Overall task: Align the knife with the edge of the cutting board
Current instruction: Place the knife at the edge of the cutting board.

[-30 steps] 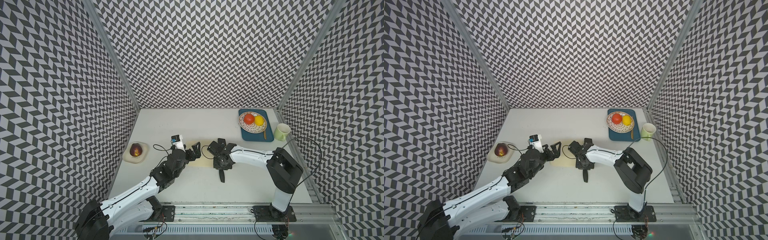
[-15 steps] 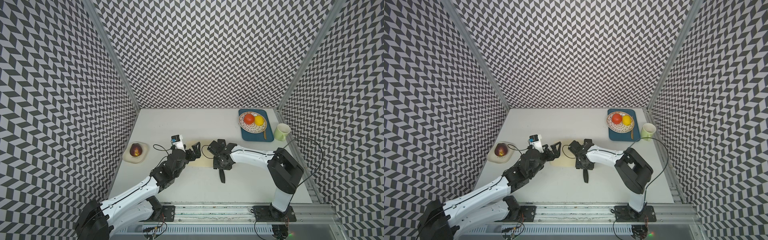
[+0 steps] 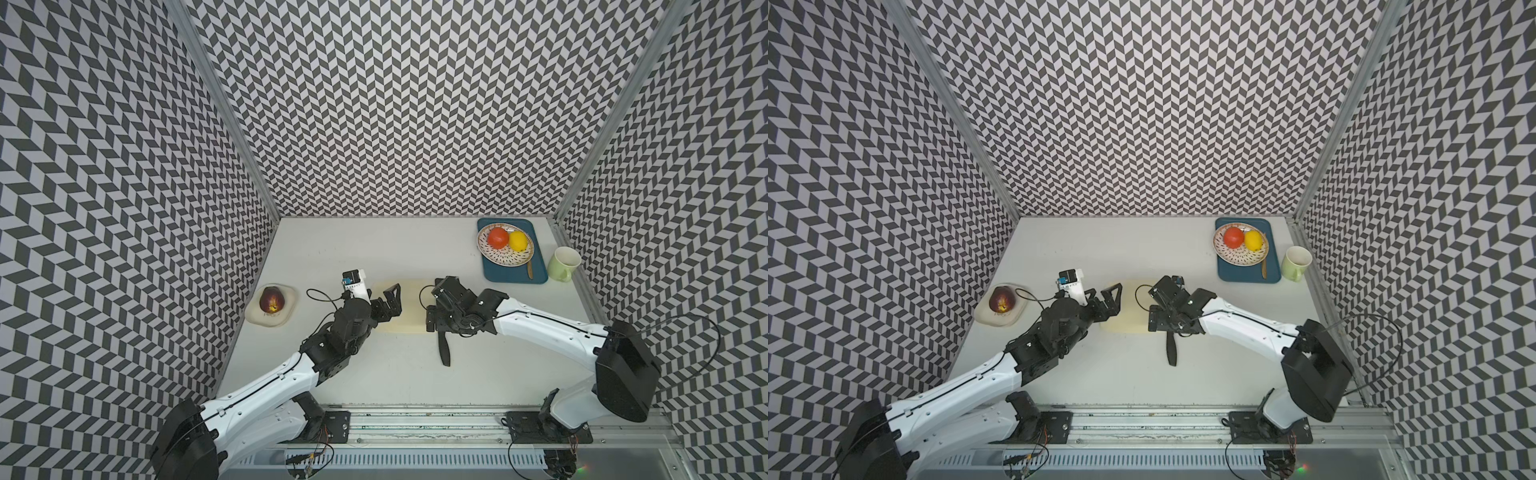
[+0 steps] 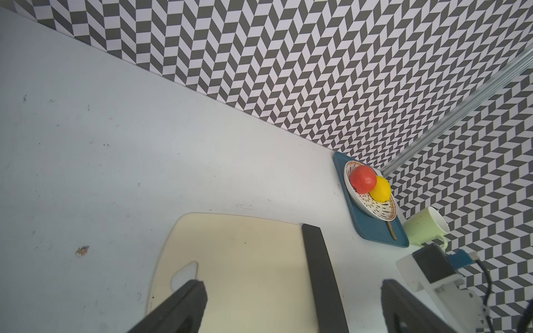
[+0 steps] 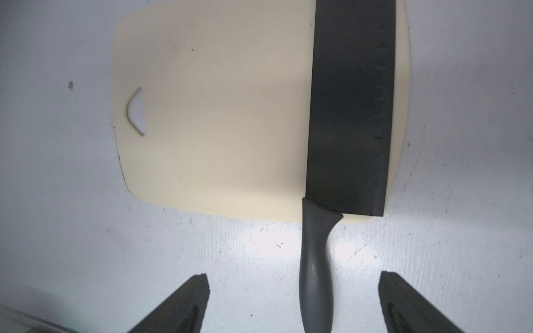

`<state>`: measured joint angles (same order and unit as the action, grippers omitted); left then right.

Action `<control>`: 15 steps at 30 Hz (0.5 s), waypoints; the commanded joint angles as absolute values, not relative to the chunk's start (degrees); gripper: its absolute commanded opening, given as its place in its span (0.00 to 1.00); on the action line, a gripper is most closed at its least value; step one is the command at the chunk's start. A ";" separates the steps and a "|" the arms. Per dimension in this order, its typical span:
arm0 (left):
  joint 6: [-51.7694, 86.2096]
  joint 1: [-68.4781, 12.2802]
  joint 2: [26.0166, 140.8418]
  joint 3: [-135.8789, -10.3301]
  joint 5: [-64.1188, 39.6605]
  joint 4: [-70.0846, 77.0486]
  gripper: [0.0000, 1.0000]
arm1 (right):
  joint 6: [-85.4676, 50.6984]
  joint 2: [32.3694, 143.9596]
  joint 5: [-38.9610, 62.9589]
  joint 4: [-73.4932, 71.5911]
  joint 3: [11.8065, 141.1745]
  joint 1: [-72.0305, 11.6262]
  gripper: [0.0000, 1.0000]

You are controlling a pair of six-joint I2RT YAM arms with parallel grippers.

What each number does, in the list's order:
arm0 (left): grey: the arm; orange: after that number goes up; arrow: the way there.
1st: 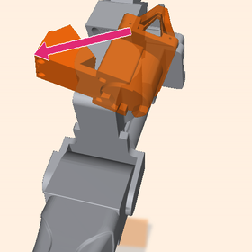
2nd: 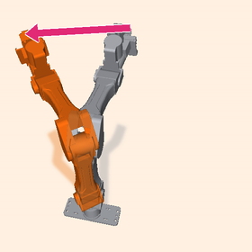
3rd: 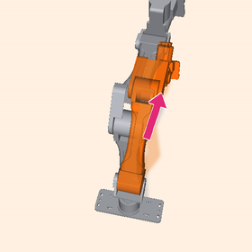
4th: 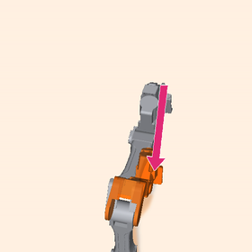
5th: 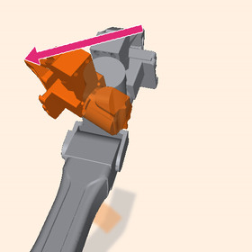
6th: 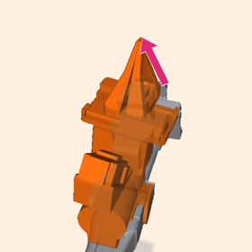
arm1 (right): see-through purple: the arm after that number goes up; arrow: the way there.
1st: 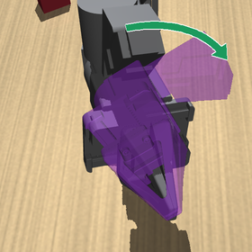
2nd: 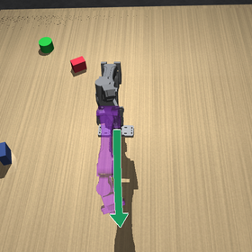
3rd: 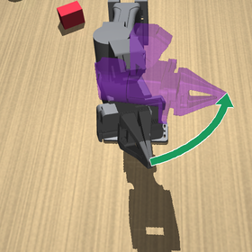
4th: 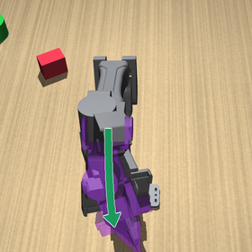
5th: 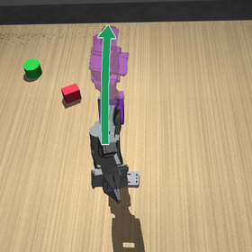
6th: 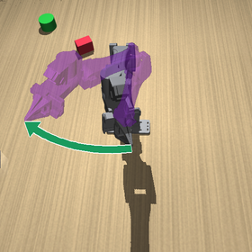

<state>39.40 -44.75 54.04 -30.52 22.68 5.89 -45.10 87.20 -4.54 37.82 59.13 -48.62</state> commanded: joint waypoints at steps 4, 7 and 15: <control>38.25 -45.01 54.63 -30.05 24.42 6.13 1.00 | -42.69 86.12 0.10 28.79 51.60 -48.69 0.96; 38.17 -45.00 54.91 -30.10 24.58 6.14 1.00 | -42.60 87.69 1.44 27.31 50.59 -49.50 0.97; 38.06 -44.92 56.00 -30.25 24.61 6.28 1.00 | -42.90 92.15 2.51 26.44 51.35 -52.71 0.97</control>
<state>38.81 -44.75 55.57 -30.44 23.92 5.89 -43.03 91.07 1.58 29.08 50.83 -51.86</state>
